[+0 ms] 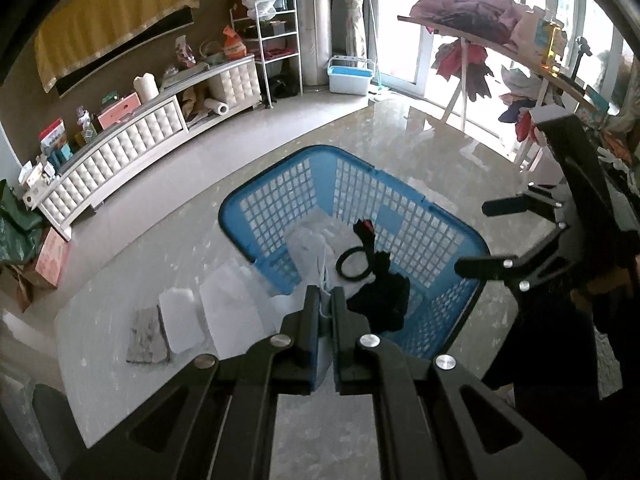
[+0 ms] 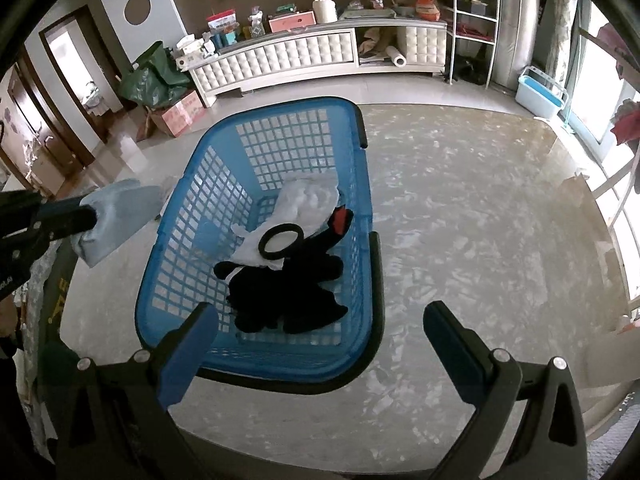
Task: Organize soft objects
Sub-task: 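Open the right gripper and carry the light blue towel in the left gripper over the basket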
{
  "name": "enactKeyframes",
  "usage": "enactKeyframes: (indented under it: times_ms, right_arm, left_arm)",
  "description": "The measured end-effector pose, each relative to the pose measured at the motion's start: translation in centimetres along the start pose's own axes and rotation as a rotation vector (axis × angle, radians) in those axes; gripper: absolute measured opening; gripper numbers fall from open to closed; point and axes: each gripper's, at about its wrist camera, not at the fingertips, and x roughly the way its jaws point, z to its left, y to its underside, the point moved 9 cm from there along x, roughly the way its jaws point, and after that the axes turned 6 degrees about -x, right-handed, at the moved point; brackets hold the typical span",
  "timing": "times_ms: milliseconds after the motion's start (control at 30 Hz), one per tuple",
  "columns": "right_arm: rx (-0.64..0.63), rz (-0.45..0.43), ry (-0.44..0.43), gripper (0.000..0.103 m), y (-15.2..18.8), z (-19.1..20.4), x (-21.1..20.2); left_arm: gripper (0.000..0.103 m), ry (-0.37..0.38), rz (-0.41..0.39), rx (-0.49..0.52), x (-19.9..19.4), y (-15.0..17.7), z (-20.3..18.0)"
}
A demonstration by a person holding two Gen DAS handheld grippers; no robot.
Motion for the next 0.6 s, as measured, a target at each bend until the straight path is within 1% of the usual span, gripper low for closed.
enactKeyframes:
  times_ms: [233,433,600]
  right_arm:
    - [0.009,-0.016,0.008,0.103,-0.4,-1.2,0.2]
    - [0.023,-0.002,0.027,0.103,-0.3,-2.5,1.1]
    - [0.045,0.014,0.029,0.103,0.2,-3.4,2.0]
  left_arm:
    - [0.004,0.008,0.021,0.015,2.5,-1.4,-1.2]
    - [0.004,0.025,0.05,0.028,5.1,-1.7,-2.2]
    - [0.004,0.023,0.081,0.029,7.5,-1.9,-2.4]
